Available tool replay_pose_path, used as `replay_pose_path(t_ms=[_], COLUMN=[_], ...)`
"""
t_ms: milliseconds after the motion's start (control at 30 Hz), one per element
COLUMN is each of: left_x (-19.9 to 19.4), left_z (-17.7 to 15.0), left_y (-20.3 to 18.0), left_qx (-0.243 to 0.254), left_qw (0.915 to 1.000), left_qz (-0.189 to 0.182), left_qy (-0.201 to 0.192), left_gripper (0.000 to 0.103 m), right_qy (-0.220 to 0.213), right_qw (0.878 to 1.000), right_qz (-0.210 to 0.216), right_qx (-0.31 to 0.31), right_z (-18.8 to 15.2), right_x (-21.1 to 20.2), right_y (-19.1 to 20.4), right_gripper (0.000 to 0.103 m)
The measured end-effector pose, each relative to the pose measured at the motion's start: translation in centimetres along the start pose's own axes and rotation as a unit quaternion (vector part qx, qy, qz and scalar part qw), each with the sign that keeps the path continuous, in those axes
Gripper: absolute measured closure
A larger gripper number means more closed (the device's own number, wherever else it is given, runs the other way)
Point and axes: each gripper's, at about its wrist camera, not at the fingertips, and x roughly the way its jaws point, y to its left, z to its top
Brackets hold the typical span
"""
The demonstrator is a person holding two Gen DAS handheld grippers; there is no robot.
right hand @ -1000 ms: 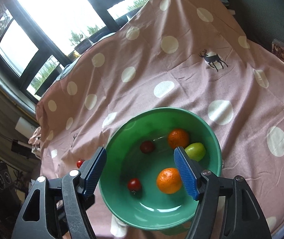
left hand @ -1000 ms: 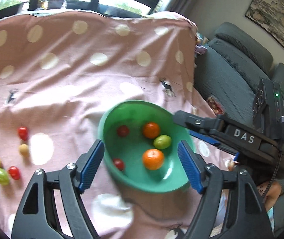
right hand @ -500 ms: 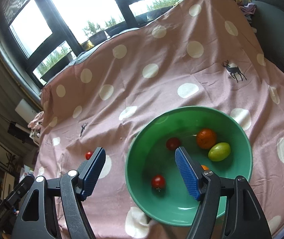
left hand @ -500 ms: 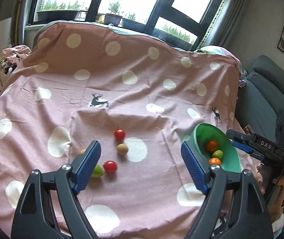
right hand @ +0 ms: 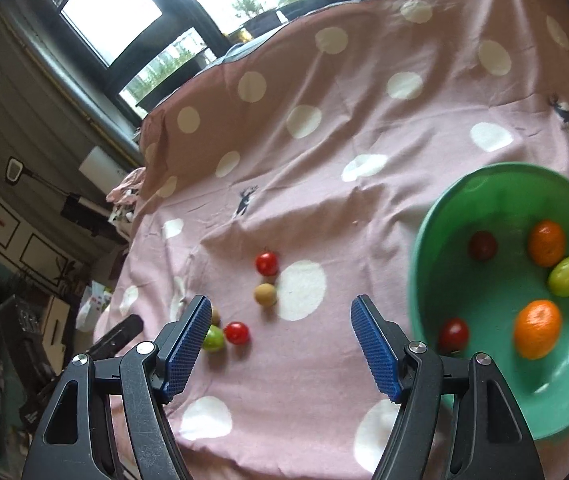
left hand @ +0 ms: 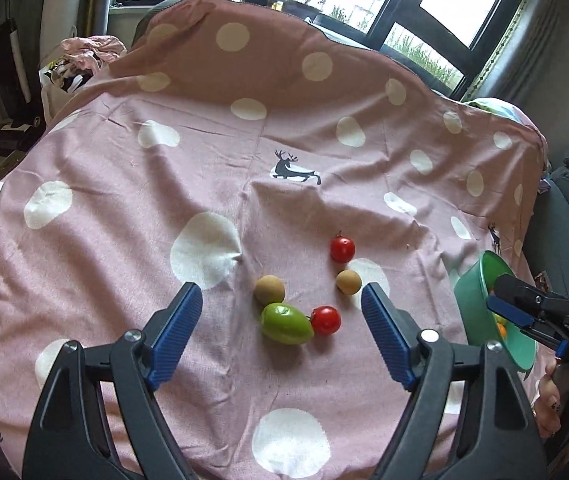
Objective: Organize fruits
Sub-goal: 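Move the right gripper back to the loose fruit and grasp the green tomato, then carry the green tomato with the right gripper over the green bowl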
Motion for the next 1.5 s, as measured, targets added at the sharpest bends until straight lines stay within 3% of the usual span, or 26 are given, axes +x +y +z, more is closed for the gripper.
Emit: replay_pose_path(t_ms=[200,300,400,467,733,1033,1500], left_x=[2.7,3.5,4.3,4.7,5.6,6.3,6.1], left_z=[-1.0,-1.3,-1.6,-1.8,-2.1,-2.1,-2.1], left_y=[-0.6,-0.8,-1.0,-0.9,0.1,0.7,-0.1], left_qx=[0.008,0.007,0.006,0.0,-0.028,-0.042,-0.011], left_qw=[0.9985,0.9973,0.9955,0.9947,0.9926,0.9914,0.9951], left_qz=[-0.006,-0.015,-0.026,-0.03,-0.024,-0.025,0.003], left_qy=[0.054,0.072,0.091,0.099,0.116,0.121,0.098], left_gripper=[0.027,0.038,0.049,0.051,0.054,0.061,0.066], right_qy=[0.083,0.115,0.142,0.169,0.221,0.23,0.224], right_qw=[0.995,0.991,0.985,0.98,0.969,0.967,0.966], right_qz=[0.051,0.07,0.097,0.096,0.067,0.048,0.034], right_qx=[-0.013,-0.013,-0.026,-0.037,-0.085,-0.099,-0.128], right_z=[-0.6,-0.6,-0.5,-0.5,-1.1,-1.7,-2.5], right_x=[5.9,8.4,10.6,12.1,15.9,16.8,16.3], right_y=[2.9,4.1,5.5,6.3,8.3,8.5,9.1], right_gripper=[0.03,0.03,0.047,0.062,0.063,0.062,0.062])
